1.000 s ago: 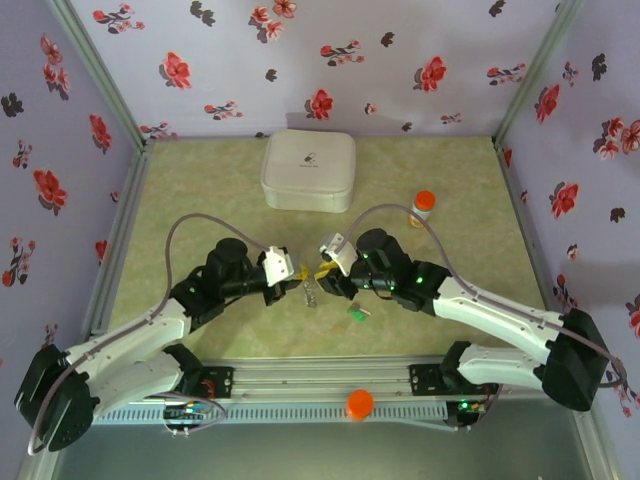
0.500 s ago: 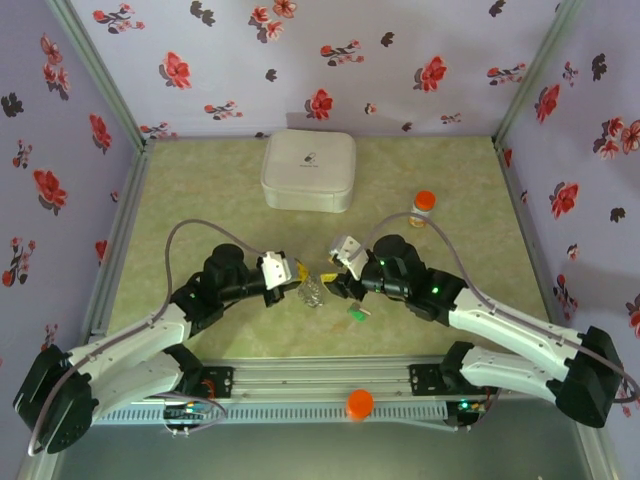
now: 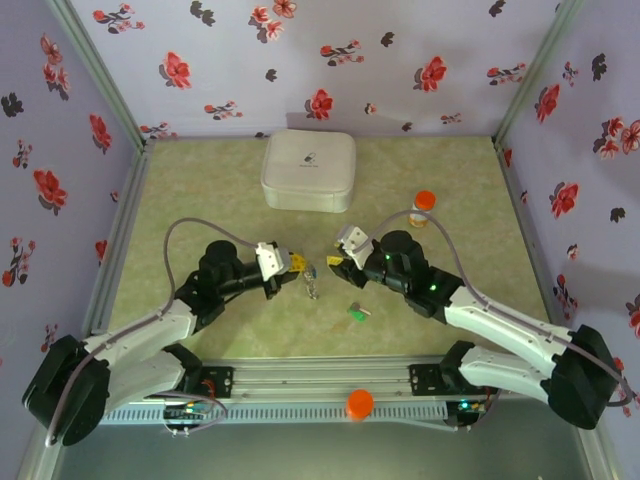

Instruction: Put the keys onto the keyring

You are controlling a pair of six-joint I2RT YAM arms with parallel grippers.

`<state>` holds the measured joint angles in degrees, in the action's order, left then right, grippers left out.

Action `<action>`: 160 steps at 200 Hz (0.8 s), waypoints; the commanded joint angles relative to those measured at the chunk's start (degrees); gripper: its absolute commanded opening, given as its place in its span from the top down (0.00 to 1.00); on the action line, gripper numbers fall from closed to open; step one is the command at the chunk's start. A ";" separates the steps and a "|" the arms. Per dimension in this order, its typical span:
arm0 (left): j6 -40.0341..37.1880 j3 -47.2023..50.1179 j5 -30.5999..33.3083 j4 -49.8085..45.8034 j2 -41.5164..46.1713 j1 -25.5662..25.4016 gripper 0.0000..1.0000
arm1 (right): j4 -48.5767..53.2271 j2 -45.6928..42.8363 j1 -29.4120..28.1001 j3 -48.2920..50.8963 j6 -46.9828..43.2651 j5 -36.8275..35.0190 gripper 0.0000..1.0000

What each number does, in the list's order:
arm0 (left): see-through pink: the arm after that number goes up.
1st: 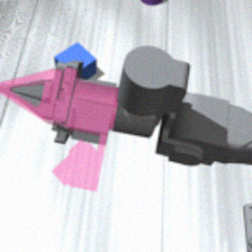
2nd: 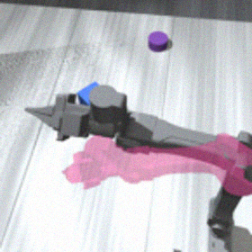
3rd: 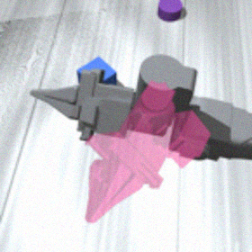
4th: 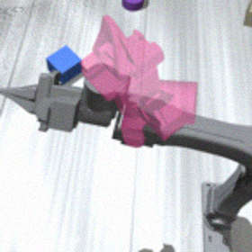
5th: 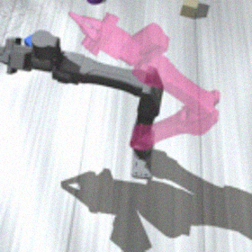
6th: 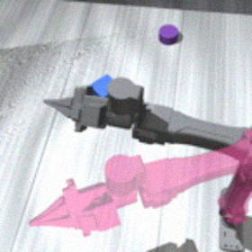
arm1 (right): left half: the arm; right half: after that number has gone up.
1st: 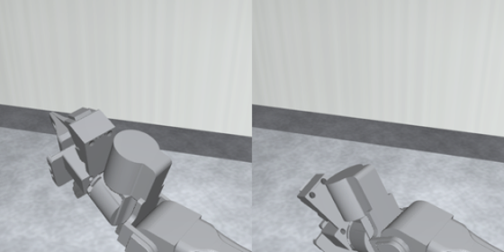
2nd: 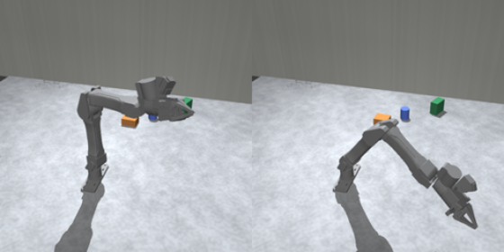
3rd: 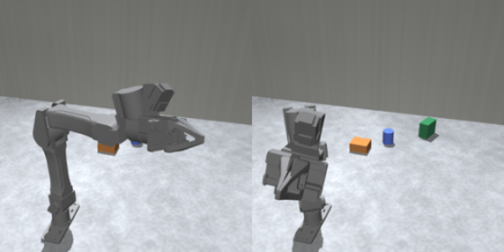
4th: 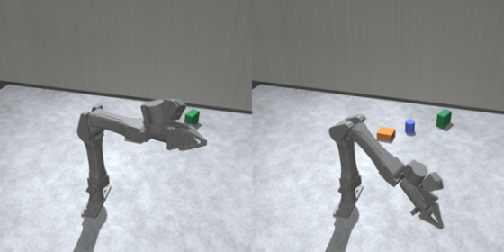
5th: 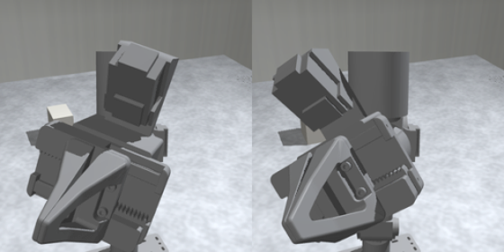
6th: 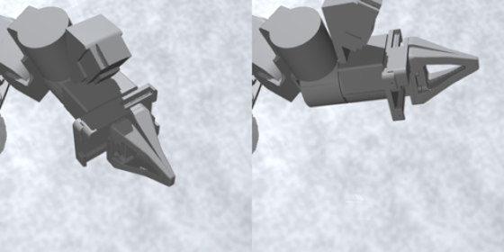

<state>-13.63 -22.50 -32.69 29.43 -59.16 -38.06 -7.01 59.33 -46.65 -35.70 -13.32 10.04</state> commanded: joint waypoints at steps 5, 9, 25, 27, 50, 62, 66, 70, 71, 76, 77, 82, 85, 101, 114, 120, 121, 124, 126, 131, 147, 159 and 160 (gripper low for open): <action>3.46 0.81 -4.78 7.45 -0.26 1.45 1.00 | -2.82 0.78 1.44 0.11 0.02 6.08 0.61; 3.57 0.88 -5.19 7.56 -0.26 1.58 1.00 | -2.90 0.74 1.52 0.23 -0.53 7.26 0.61; 3.86 1.10 -6.29 8.01 -0.32 1.76 1.00 | -5.65 0.35 1.57 1.96 -3.01 12.17 0.60; 3.91 1.09 -6.30 8.14 -0.38 1.76 1.00 | -5.96 0.28 1.57 2.07 -3.24 12.58 0.60; 4.26 1.41 -6.76 9.49 -0.67 1.77 1.00 | -6.34 0.24 1.57 2.26 -6.21 15.85 0.59; 4.78 1.66 -7.19 10.76 -0.87 1.77 1.00 | -5.84 0.64 1.65 1.66 -7.80 17.29 0.59; 4.99 1.75 -7.30 11.30 -0.94 1.77 1.00 | -5.76 0.83 1.58 1.36 -8.28 17.82 0.59; 5.14 1.84 -7.39 11.69 -1.04 1.77 1.00 | -5.55 1.14 1.59 1.04 -8.83 18.44 0.59; 5.21 1.84 -7.39 11.83 -1.00 1.77 1.00 | -5.47 1.22 1.58 0.88 -8.87 18.61 0.59; 5.41 1.85 -7.54 12.25 -1.17 1.78 1.00 | -5.11 1.70 1.60 0.32 -9.42 19.39 0.59; 5.48 1.85 -7.60 12.33 -1.20 1.77 1.00 | -5.03 1.77 1.58 0.17 -9.56 19.57 0.59; 5.55 1.85 -7.70 12.53 -1.30 1.77 1.00 | -4.65 2.23 1.57 -0.51 -9.97 20.39 0.59; 5.54 1.85 -7.82 12.55 -1.39 1.77 1.00 | -4.26 2.67 1.57 -0.80 -10.13 20.93 0.59; 5.85 1.78 -8.57 12.58 -1.83 1.81 1.00 | -3.57 4.30 1.50 -2.62 -10.66 23.05 0.59; 6.06 1.72 -9.06 12.66 -2.01 1.79 1.00 | -4.58 5.17 1.54 -2.90 -10.59 22.78 0.60; 6.03 1.76 -9.27 12.66 -2.01 1.77 1.00 | -4.99 5.51 1.50 -2.89 -10.77 22.34 0.60; 6.00 1.76 -9.30 12.67 -2.01 1.77 1.00 | -5.06 5.52 1.53 -2.93 -10.81 22.28 0.60; 6.05 1.76 -9.32 12.67 -2.00 1.77 1.00 | -5.19 5.67 1.56 -2.99 -10.78 21.95 0.61; 6.06 1.69 -9.39 12.65 -1.97 1.77 1.00 | -5.21 5.70 1.56 -3.04 -10.83 21.77 0.61; 6.06 1.75 -9.52 12.56 -2.01 1.76 1.00 | -5.17 5.93 1.61 -3.18 -10.80 21.51 0.61; 6.02 1.76 -9.72 12.52 -1.93 1.85 1.00 | -4.85 6.14 1.49 -3.46 -10.94 21.60 0.61; 5.92 1.69 -9.88 12.54 -2.07 1.77 1.00 | -4.77 6.39 1.54 -3.66 -11.00 21.94 0.62; 5.91 1.68 -9.96 12.56 -2.08 1.81 1.00 | -4.77 6.44 1.51 -3.71 -10.97 21.99 0.63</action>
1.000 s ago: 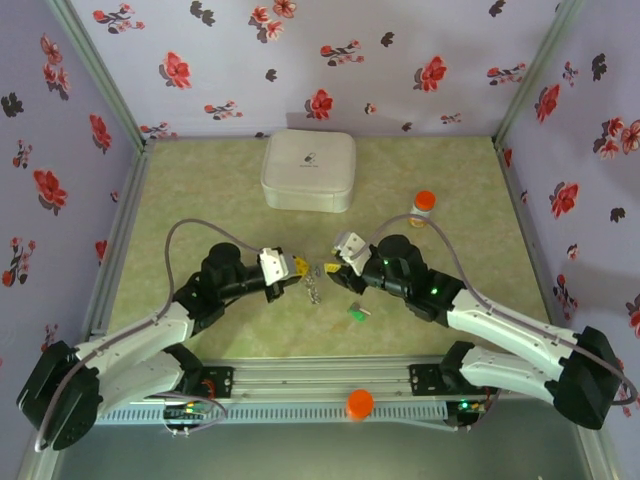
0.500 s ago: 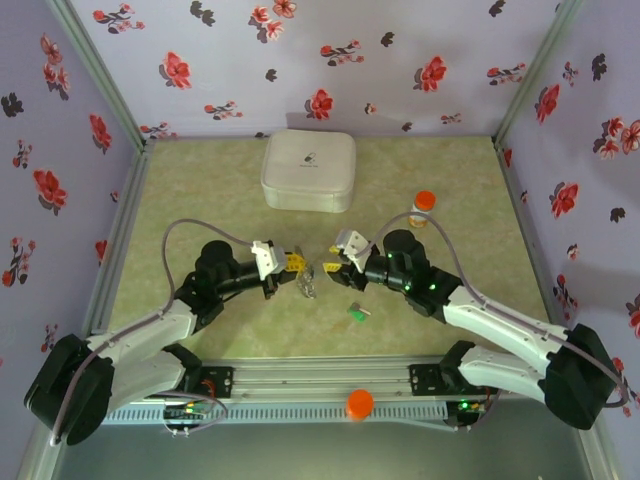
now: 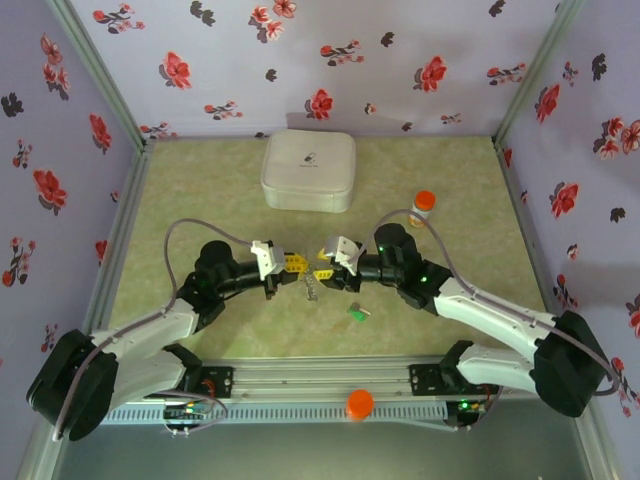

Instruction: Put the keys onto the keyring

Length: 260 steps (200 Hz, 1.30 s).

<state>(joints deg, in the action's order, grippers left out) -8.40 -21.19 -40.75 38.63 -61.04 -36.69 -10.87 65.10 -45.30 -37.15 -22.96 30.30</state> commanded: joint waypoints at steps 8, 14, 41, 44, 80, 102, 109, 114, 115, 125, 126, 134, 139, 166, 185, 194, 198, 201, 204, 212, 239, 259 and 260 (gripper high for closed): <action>0.63 0.36 -2.04 3.38 -0.39 0.41 1.00 | -1.07 0.87 0.12 -2.33 -1.25 1.82 0.63; 0.72 0.36 -2.13 3.46 -0.48 0.44 1.00 | -1.09 0.94 0.05 -2.42 -1.13 2.03 0.64; 0.89 0.25 -2.80 3.51 -0.80 0.39 1.00 | -2.64 1.34 0.04 -2.54 -0.12 3.33 0.69; 0.86 0.19 -2.88 3.54 -0.83 0.39 1.00 | -2.78 1.43 0.03 -2.52 -0.07 3.46 0.69; 1.13 0.18 -3.66 3.58 -0.91 0.41 1.00 | -2.84 2.07 0.10 -3.00 0.12 4.79 0.73; 0.80 0.18 -3.72 3.48 -0.76 0.39 1.00 | -2.37 1.98 0.04 -3.16 0.12 5.40 0.73; 0.52 0.18 -3.72 3.34 -0.80 0.39 1.00 | -1.76 1.88 0.08 -3.11 -0.15 5.14 0.73; 0.33 0.18 -3.72 3.21 -0.67 0.39 1.00 | -1.06 1.54 0.04 -3.19 -0.59 4.88 0.73; 0.28 0.18 -3.72 3.16 -0.66 0.39 1.00 | -0.81 1.48 0.04 -3.19 -0.77 4.82 0.72; -0.21 0.19 -3.72 2.88 -0.58 0.39 1.00 | 1.58 0.65 0.08 -3.28 -2.24 3.63 0.70; -0.30 0.19 -3.72 2.82 -0.58 0.39 1.00 | 1.74 0.56 0.10 -3.28 -2.47 3.50 0.70; -0.67 0.10 -3.72 2.53 -0.57 0.43 1.00 | 3.41 -0.37 0.09 -3.14 -3.74 2.14 0.68; -0.81 0.01 -3.72 2.35 -0.52 0.41 1.00 | 4.08 -0.95 0.17 -2.91 -4.29 1.28 0.67; -1.69 -0.17 -3.63 1.65 -0.58 0.36 1.00 | 8.01 -3.39 0.21 -3.30 -5.65 -0.01 0.65; -2.31 -0.39 -3.65 0.85 -0.53 0.39 1.00 | 8.36 -3.39 0.22 -4.05 -5.32 1.51 0.65; -2.61 -0.44 -3.71 0.49 -0.52 0.41 1.00 | 7.71 -3.01 0.29 -4.34 -4.84 2.44 0.65; -2.80 -0.43 -3.72 0.27 -0.47 0.41 1.00 | 7.34 -2.78 0.24 -4.38 -4.57 2.84 0.66; -2.93 -0.43 -3.72 0.30 -0.40 0.39 1.00 | 7.09 -2.59 0.20 -4.49 -4.45 3.11 0.66; -2.96 -0.43 -3.71 0.24 -0.40 0.39 1.00 | 6.84 -2.31 0.14 -4.51 -4.33 3.28 0.66; -3.04 -0.43 -3.72 0.13 -0.25 0.38 1.00 | 6.47 -1.69 0.14 -4.86 -4.13 3.60 0.67; -3.36 -0.43 -3.81 -0.56 0.04 0.38 1.00 | 4.87 -0.09 0.15 -5.48 -3.60 4.15 0.70; -3.37 -0.43 -3.98 -0.58 0.03 0.39 1.00 | 4.84 0.63 0.17 -6.05 -3.09 4.56 0.71; -3.37 -0.43 -3.98 -0.58 0.04 0.39 1.00 | 4.87 0.68 0.19 -6.07 -3.11 4.62 0.71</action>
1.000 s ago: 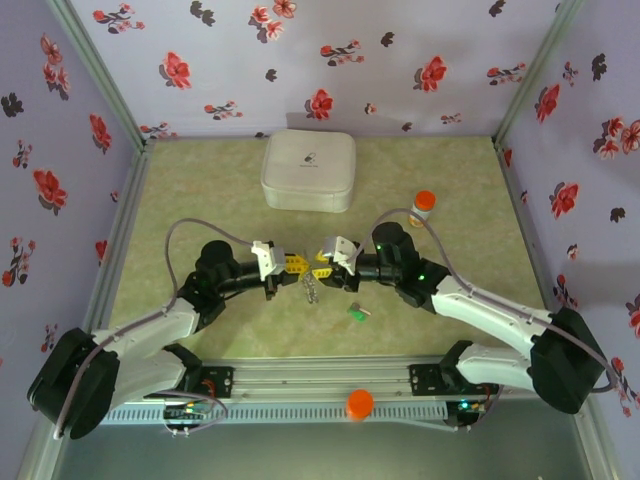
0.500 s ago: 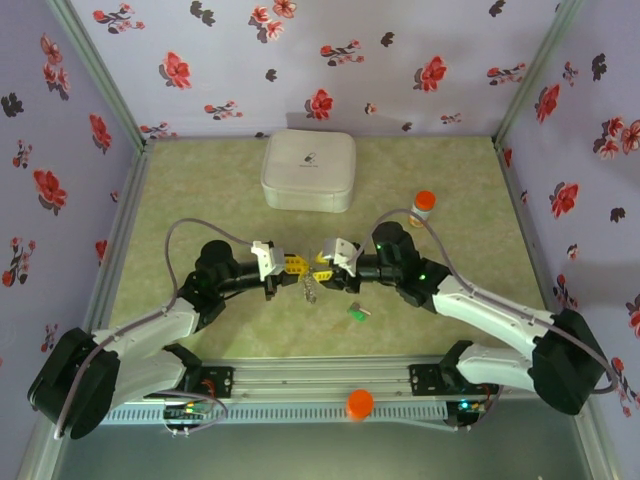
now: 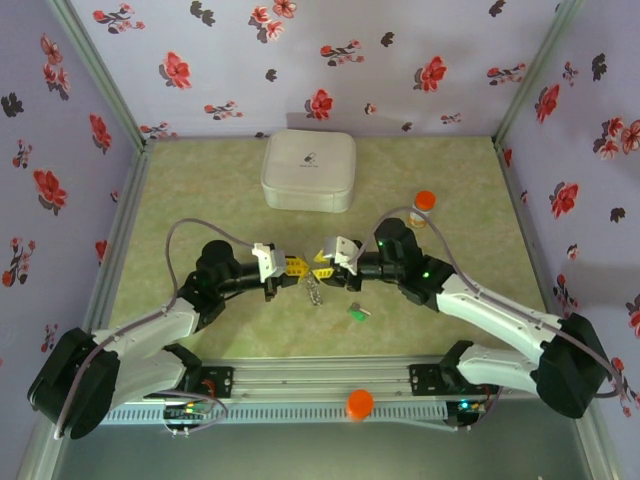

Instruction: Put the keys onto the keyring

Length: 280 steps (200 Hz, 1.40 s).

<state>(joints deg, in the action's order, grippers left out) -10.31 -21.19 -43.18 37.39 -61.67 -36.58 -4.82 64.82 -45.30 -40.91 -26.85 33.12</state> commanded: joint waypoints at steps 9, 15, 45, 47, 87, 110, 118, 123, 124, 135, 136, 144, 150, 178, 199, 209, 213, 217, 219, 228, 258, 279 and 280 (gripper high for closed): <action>-1.48 -0.51 -1.78 0.67 0.59 0.28 1.00 | -0.94 1.25 0.13 -2.45 0.70 2.01 0.71; -1.47 -0.52 -1.82 0.67 0.58 0.28 1.00 | -0.77 1.54 0.15 -2.47 0.61 1.95 0.72; -1.35 -0.52 -2.30 0.85 0.60 0.27 1.00 | -0.12 2.60 0.15 -2.97 0.29 1.94 0.75; -1.35 -0.52 -2.34 0.78 0.59 0.28 1.00 | -0.04 2.66 0.17 -2.96 0.26 1.94 0.75; -1.29 -0.60 -2.74 0.93 0.67 0.28 1.00 | 1.78 3.93 0.19 -4.25 -0.45 3.33 0.78; -1.23 -0.67 -2.86 1.15 0.67 0.27 1.00 | 2.92 4.43 0.09 -4.87 -0.80 4.40 0.81; -1.13 -0.69 -2.88 1.15 0.67 0.27 1.00 | 3.34 4.70 0.07 -5.06 -0.92 4.77 0.83; -1.14 -0.63 -2.88 1.28 0.67 0.28 1.00 | 3.72 4.72 0.04 -5.26 -1.08 4.91 0.85; -1.13 -0.62 -2.88 1.28 0.63 0.28 1.00 | 3.74 4.75 -0.01 -5.29 -1.13 4.92 0.85; -1.13 -0.69 -2.87 1.29 0.67 0.28 1.00 | 4.58 5.00 0.04 -5.63 -1.39 5.37 0.87; -1.12 -0.69 -2.87 1.29 0.67 0.28 1.00 | 4.70 4.99 0.04 -5.65 -1.42 5.41 0.87; -1.14 -0.69 -2.96 1.27 0.77 0.27 1.00 | 5.28 5.12 -0.03 -5.99 -1.64 5.76 0.90; -1.17 -0.69 -2.96 1.29 0.84 0.28 1.00 | 5.94 5.25 -0.04 -6.19 -1.83 6.05 0.91; -1.12 -0.78 -2.82 1.07 0.98 0.32 1.00 | 9.58 5.60 0.01 -7.64 -3.56 6.78 1.00; -0.08 -0.61 -0.02 0.19 1.75 0.30 0.73 | 11.57 5.06 -0.13 -8.46 -4.57 5.74 1.00; -0.72 -0.77 1.50 -2.59 2.88 0.32 0.65 | 12.13 4.52 -0.29 -8.81 -4.75 4.40 1.00; -1.21 -0.98 1.82 -4.01 3.33 0.28 0.63 | 12.54 4.37 -0.44 -9.03 -4.96 3.64 1.00; -1.82 -1.31 2.41 -6.36 3.95 0.28 0.62 | 13.10 4.20 -0.59 -9.23 -5.32 2.90 1.00; -2.13 -1.46 2.66 -7.09 4.28 0.21 0.61 | 13.48 4.16 -0.71 -9.42 -5.65 2.49 1.00; -3.81 -2.18 3.61 -12.33 5.48 0.26 0.61 | 15.65 4.00 -1.16 -10.41 -6.92 0.80 1.00; -7.28 -4.37 4.76 -24.32 7.86 -0.09 0.61 | 22.85 5.04 -3.13 -14.53 -10.81 -5.00 1.00; -7.04 -5.00 4.81 -25.68 8.15 -0.64 0.62 | 27.17 7.02 -4.89 -17.60 -13.01 -8.93 1.00; -7.07 -5.00 4.84 -25.64 8.14 -0.66 0.62 | 27.33 7.14 -4.93 -17.75 -13.08 -9.03 1.00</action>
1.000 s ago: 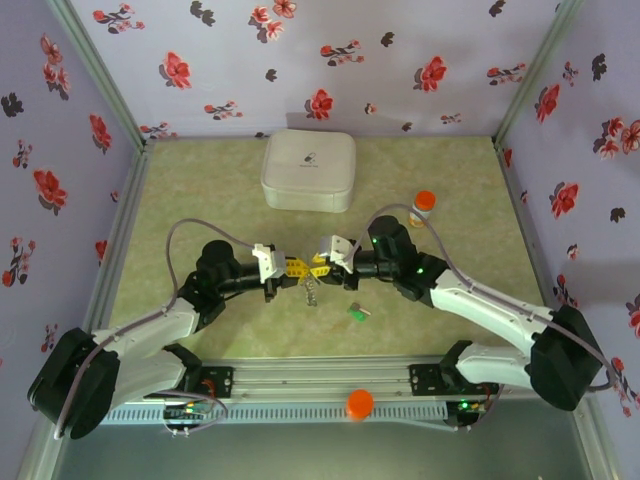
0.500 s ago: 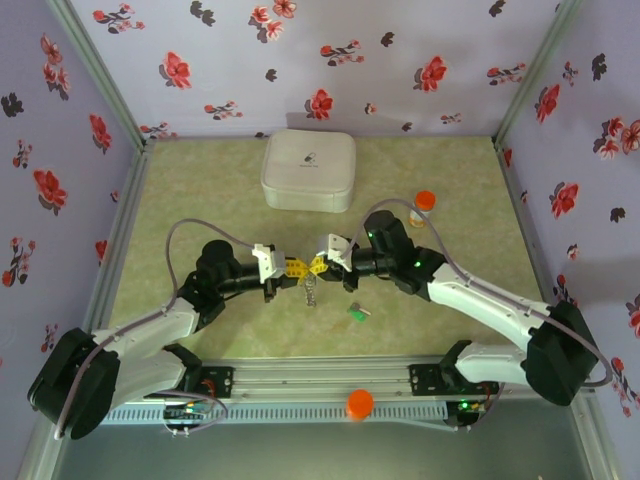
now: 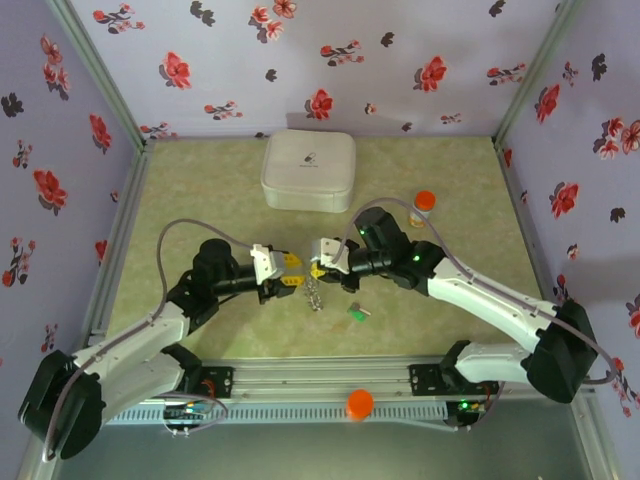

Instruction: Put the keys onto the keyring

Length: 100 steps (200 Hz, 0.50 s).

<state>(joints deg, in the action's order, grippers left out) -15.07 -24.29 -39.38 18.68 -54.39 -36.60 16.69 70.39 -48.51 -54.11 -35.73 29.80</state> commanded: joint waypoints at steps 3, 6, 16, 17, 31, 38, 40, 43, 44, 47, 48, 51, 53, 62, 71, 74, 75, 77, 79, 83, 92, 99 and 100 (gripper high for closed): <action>-2.16 -1.97 0.96 -6.76 0.94 -0.78 0.62 | 6.12 1.80 -1.88 -4.76 -4.32 -5.87 1.00; -2.11 -2.03 0.97 -6.67 0.92 -0.88 0.63 | 6.41 1.97 -1.92 -5.15 -4.39 -6.01 1.00; -2.09 -2.32 0.97 -6.47 0.75 -1.09 0.66 | 7.04 2.57 -2.10 -5.97 -4.53 -6.03 1.00; -2.08 -2.37 0.97 -6.46 0.72 -1.10 0.66 | 7.04 2.61 -2.11 -6.03 -4.53 -6.05 1.00; -2.16 -2.75 0.97 -6.16 0.35 -1.40 0.70 | 7.71 3.60 -2.51 -7.18 -4.78 -5.80 1.00; -2.16 -2.86 0.85 -5.98 0.24 -1.36 0.72 | 8.22 4.00 -2.71 -7.77 -5.06 -5.80 1.00; -2.16 -2.91 0.81 -5.94 0.20 -1.39 0.73 | 8.46 4.11 -2.83 -7.97 -5.21 -5.87 1.00; -2.16 -2.92 0.75 -5.87 0.20 -1.33 0.73 | 8.65 4.28 -2.99 -8.25 -5.36 -6.04 1.00; -2.20 -2.94 0.73 -5.86 0.23 -1.35 0.74 | 8.81 4.34 -2.99 -8.32 -5.43 -6.05 1.00; -2.16 -3.01 0.66 -5.80 0.25 -1.37 0.75 | 9.02 4.46 -3.15 -8.45 -5.49 -6.07 1.00; -2.20 -3.02 0.64 -5.78 0.25 -1.37 0.75 | 9.16 4.46 -3.11 -8.55 -5.54 -6.07 1.00; -2.15 -2.97 0.60 -5.72 0.23 -1.38 0.76 | 9.42 4.60 -3.26 -8.84 -5.72 -6.15 1.00; -2.09 -3.02 0.61 -5.64 0.22 -1.35 0.77 | 9.59 4.72 -3.28 -8.96 -5.82 -6.20 1.00; -2.12 -3.04 0.53 -5.49 0.36 -1.34 0.78 | 10.06 4.97 -3.51 -9.37 -6.09 -6.54 1.00; -2.13 -3.04 0.55 -5.49 0.38 -1.35 0.78 | 10.49 5.15 -3.77 -9.71 -6.46 -6.71 1.00; -2.15 -3.04 0.54 -5.49 0.42 -1.33 0.78 | 10.59 5.20 -3.78 -9.82 -6.57 -6.77 1.00; -2.15 -3.04 0.58 -5.49 0.47 -1.35 0.78 | 10.71 5.24 -3.83 -9.85 -6.60 -6.73 1.00; -2.16 -3.04 0.56 -5.56 0.48 -1.30 0.79 | 10.79 5.34 -3.86 -9.85 -6.74 -6.72 1.00; -2.16 -3.00 0.54 -5.58 0.44 -1.31 0.79 | 10.81 5.36 -3.87 -9.91 -6.73 -6.69 1.00; -2.24 -3.04 0.53 -5.58 0.47 -1.37 0.79 | 10.87 5.35 -3.94 -9.92 -6.78 -6.60 1.00; -2.35 -3.13 0.62 -5.67 0.27 -1.37 0.80 | 10.74 5.37 -4.09 -9.93 -6.73 -6.09 1.00; -2.49 -3.13 0.62 -5.67 0.07 -1.42 0.80 | 10.33 5.37 -4.13 -9.88 -6.59 -5.63 1.00; -2.45 -3.13 0.62 -5.62 0.03 -1.40 0.80 | 10.27 5.37 -4.13 -9.88 -6.53 -5.63 1.00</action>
<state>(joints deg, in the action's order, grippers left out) -16.53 -25.74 -38.59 13.78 -54.28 -37.63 26.57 75.88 -52.10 -61.80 -41.01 23.75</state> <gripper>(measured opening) 0.207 0.064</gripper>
